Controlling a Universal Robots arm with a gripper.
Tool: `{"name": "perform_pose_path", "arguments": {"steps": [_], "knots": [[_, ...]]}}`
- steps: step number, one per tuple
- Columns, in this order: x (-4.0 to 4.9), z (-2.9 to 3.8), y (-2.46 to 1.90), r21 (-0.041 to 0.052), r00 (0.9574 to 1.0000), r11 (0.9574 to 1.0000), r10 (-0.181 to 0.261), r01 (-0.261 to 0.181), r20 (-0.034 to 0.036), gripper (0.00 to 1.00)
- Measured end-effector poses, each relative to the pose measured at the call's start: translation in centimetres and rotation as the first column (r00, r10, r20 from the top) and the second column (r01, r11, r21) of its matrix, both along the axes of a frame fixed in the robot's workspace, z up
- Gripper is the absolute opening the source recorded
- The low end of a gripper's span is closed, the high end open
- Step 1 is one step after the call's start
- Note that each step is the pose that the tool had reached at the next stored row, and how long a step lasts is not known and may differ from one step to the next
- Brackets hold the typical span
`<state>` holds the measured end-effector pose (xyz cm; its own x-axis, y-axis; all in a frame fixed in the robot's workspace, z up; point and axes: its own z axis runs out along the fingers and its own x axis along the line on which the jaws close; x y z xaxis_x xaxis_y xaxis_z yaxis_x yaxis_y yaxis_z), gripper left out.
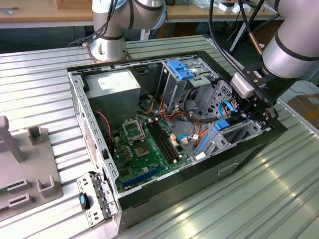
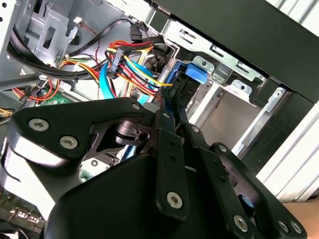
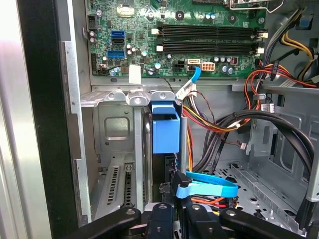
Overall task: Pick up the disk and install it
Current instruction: 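Insert the first disk wire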
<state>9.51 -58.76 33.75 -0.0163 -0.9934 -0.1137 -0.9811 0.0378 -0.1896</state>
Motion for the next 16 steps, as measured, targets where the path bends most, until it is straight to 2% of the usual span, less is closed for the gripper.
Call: {"name": "perform_pose_path", "arguments": {"steps": [6,7,10,12,15,16], "knots": [[0.00,-0.05,0.00,0.0007,1.0000,1.0000,0.000,0.000,0.0000,0.18],[0.00,-0.05,0.00,0.0007,1.0000,1.0000,0.000,0.000,0.0000,0.24],[0.00,0.15,0.00,-0.0001,1.0000,1.0000,0.000,0.000,-0.0001,0.24],[0.00,0.92,0.00,0.0002,1.0000,1.0000,0.000,0.000,0.0000,0.24],[0.00,2.49,0.05,0.0002,1.0000,1.0000,0.000,0.000,-0.0001,0.24],[0.00,3.20,0.07,0.0002,1.0000,1.0000,0.000,0.000,0.0000,0.24]]}}
